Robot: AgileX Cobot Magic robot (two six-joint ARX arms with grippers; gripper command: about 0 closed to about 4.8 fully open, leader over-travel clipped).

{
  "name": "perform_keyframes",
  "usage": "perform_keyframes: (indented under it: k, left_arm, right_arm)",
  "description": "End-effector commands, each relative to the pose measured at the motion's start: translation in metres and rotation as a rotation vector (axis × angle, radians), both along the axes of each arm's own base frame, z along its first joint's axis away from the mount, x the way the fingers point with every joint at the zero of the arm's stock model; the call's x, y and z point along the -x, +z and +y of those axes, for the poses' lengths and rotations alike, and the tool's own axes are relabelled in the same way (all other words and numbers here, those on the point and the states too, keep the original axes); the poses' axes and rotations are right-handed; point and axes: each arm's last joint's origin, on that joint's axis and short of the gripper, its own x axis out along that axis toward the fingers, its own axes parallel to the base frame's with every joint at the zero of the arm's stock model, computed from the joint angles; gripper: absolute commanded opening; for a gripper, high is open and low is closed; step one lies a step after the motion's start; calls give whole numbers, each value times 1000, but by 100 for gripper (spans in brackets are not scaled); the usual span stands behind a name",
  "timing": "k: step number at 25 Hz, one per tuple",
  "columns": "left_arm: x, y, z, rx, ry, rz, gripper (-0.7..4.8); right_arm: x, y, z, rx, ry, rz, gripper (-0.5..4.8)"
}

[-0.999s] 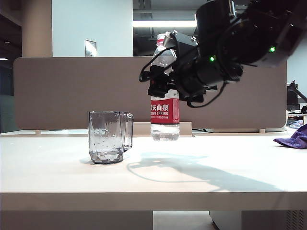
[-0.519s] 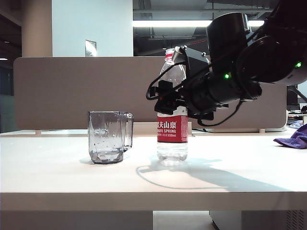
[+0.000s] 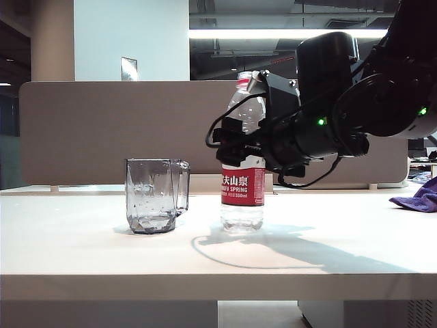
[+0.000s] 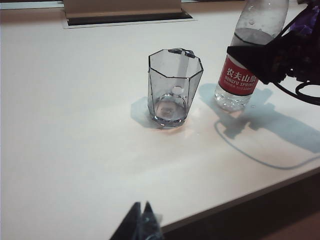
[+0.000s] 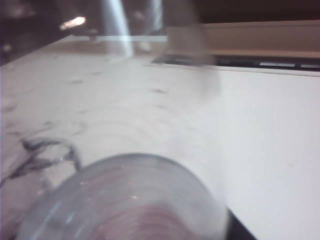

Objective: Pick up the mineral water bottle on the table and pour a little water into the mug.

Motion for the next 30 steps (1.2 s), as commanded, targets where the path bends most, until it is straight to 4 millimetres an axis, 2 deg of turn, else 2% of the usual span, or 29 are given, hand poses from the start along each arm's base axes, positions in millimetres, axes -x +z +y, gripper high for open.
perform_keyframes:
  k: [1,2,3,4,12,19,26,29,30]
  left_arm:
    - [0,2,0,3,2,-11,-3]
    - [0,2,0,3,2,-12,-3]
    - [0,2,0,3,2,-12,-3]
    - [0,2,0,3,2,-12,-3]
    - [0,2,0,3,2,-11,-3]
    - [0,2,0,3,2,-12,-3]
    - [0,2,0,3,2,-11,-3]
    - [0,2,0,3,2,-12,-3]
    - [0,2,0,3,2,-12,-3]
  right_arm:
    - [0,0,0,8,4,0,380]
    - [0,0,0,8,4,0,393]
    - [0,0,0,8,4,0,450]
    - [0,0,0,8,4,0,478]
    - [1,1,0,21,4,-9,479]
    - [14,7,-8,39,5,6,479]
    - [41,21,-25,67,2,48,479]
    - [65,32,-41,76,-54,47,479]
    - [71,33,-45,80,-63,50,449]
